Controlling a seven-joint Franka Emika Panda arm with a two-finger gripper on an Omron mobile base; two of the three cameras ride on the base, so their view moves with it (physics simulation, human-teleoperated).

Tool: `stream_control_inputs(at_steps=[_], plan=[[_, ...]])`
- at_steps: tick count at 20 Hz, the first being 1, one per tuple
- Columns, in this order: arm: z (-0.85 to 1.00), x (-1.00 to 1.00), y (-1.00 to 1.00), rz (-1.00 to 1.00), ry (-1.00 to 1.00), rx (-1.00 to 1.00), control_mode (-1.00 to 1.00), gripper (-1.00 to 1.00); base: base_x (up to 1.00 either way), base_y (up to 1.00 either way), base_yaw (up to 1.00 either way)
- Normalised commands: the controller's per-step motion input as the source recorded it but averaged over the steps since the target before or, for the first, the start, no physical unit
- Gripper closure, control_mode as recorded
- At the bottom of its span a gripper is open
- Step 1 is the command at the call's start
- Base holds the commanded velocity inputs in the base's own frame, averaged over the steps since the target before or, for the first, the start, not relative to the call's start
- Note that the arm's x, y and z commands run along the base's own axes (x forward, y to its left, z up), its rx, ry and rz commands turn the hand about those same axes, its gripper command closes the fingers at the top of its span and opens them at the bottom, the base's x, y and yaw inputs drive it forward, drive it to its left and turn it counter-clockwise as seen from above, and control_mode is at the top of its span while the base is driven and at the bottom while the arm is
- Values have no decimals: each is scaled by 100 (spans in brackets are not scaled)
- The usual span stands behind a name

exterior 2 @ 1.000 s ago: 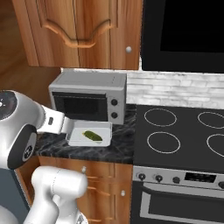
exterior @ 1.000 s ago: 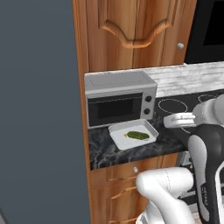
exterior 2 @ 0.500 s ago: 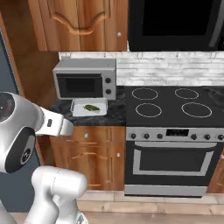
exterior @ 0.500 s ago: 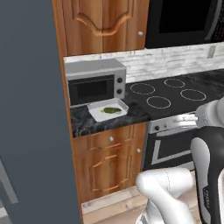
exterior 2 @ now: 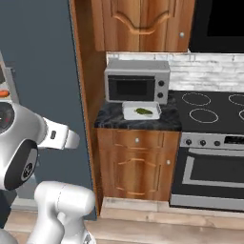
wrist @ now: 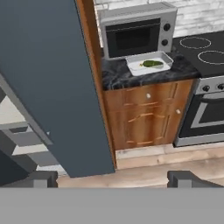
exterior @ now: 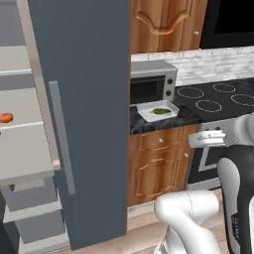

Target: Take the cucumber and squash out of the freezer and place them in the tupperware container on the counter. Then put the tupperware containing the vegetables back in the freezer.

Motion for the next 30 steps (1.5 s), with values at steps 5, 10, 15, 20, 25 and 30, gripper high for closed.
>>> stream_control_inputs(at_steps=[5, 10, 15, 20, 25, 30], plan=[[0, 0, 0, 0, 0, 0, 100, -100, 36, 72, 30], [0, 0, 0, 0, 0, 0, 100, -100, 39, 62, 22], [0, 0, 0, 0, 0, 0, 100, -100, 52, 55, 17], [0, 0, 0, 0, 0, 0, 100, -100, 54, 57, 13], [0, 0, 0, 0, 0, 0, 100, -100, 10, 51, 3], [0, 0, 0, 0, 0, 0, 100, -100, 44, 40, 0]])
